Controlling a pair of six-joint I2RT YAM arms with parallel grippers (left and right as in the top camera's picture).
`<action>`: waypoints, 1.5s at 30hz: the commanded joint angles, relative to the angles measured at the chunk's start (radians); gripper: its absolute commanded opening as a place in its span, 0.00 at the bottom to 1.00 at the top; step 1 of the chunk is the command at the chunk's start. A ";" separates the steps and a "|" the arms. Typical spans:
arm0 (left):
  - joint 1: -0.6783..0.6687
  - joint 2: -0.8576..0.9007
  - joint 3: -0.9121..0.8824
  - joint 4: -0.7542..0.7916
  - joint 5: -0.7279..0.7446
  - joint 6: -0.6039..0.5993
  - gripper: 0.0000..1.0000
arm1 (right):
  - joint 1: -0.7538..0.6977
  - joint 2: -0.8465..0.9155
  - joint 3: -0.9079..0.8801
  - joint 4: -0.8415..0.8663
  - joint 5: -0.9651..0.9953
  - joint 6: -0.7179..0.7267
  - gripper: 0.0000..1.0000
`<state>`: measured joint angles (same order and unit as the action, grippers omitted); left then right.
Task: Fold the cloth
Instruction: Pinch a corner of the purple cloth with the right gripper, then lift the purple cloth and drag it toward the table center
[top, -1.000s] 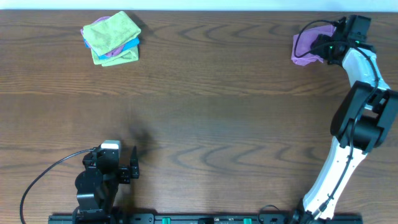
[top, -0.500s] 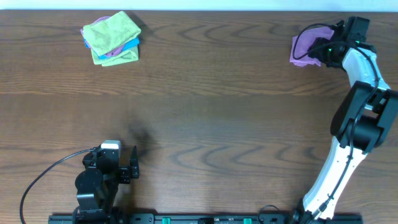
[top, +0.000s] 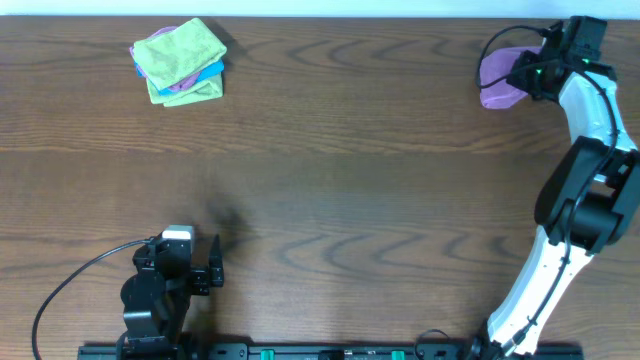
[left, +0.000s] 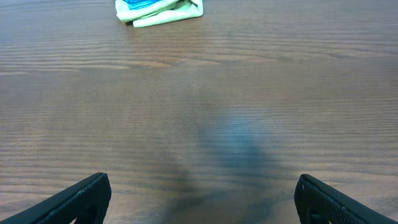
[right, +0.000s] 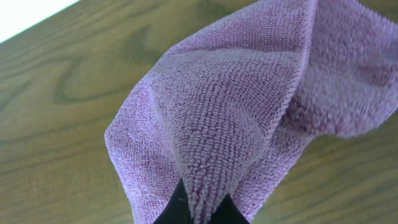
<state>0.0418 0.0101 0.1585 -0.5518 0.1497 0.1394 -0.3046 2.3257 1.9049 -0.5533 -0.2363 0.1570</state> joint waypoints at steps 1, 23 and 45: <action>-0.005 -0.006 -0.010 0.002 0.000 0.018 0.95 | 0.000 -0.034 0.016 -0.014 -0.008 0.003 0.01; -0.005 -0.006 -0.010 0.002 0.000 0.018 0.95 | 0.264 -0.512 0.016 -0.771 -0.155 -0.440 0.01; -0.005 -0.006 -0.010 0.002 0.000 0.018 0.95 | 0.789 -0.748 -0.509 -0.676 -0.281 -0.539 0.02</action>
<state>0.0418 0.0101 0.1585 -0.5510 0.1493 0.1394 0.4767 1.6459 1.4670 -1.2579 -0.4568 -0.3649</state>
